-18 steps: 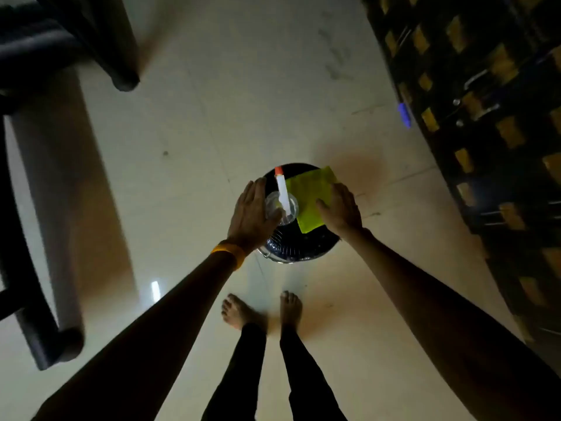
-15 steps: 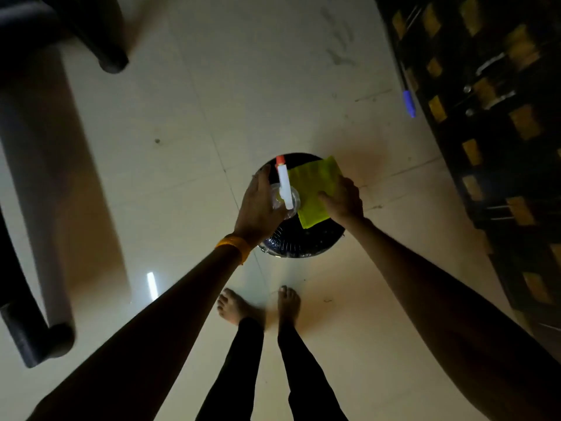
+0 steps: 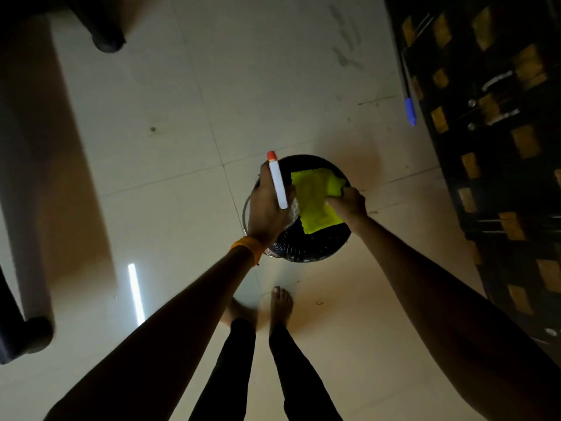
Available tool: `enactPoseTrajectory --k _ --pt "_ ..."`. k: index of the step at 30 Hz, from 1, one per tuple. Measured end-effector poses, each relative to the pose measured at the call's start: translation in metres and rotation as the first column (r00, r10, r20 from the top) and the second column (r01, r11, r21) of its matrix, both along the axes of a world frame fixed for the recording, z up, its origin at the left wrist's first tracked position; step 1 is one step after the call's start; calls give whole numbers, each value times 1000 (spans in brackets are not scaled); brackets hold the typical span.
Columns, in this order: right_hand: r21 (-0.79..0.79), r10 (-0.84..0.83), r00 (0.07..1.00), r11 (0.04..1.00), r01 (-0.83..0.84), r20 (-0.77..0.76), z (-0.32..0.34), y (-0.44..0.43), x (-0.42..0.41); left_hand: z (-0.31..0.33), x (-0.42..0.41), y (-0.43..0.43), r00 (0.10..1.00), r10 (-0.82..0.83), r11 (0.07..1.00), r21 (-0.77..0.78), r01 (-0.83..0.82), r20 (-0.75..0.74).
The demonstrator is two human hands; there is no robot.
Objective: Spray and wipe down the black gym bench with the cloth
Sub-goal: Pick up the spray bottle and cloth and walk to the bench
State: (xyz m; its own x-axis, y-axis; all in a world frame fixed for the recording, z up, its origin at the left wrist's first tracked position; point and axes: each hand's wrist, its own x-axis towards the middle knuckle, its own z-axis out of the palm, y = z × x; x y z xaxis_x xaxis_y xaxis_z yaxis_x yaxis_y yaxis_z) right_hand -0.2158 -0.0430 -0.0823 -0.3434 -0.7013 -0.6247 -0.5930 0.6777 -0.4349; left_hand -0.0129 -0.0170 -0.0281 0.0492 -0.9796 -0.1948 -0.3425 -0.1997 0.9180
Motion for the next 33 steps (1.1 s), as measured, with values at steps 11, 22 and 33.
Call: enactPoseTrajectory --k 11,22,33 --pt "-77 44 913 997 -14 404 144 -1 178 131 196 19 936 349 934 -92 -345 34" --pt "-200 393 783 920 -338 483 256 -95 415 269 390 -10 790 613 787 -107 -607 26" --pt "-284 703 537 694 -661 466 285 -203 648 283 538 -80 464 885 450 -171 -876 -47"
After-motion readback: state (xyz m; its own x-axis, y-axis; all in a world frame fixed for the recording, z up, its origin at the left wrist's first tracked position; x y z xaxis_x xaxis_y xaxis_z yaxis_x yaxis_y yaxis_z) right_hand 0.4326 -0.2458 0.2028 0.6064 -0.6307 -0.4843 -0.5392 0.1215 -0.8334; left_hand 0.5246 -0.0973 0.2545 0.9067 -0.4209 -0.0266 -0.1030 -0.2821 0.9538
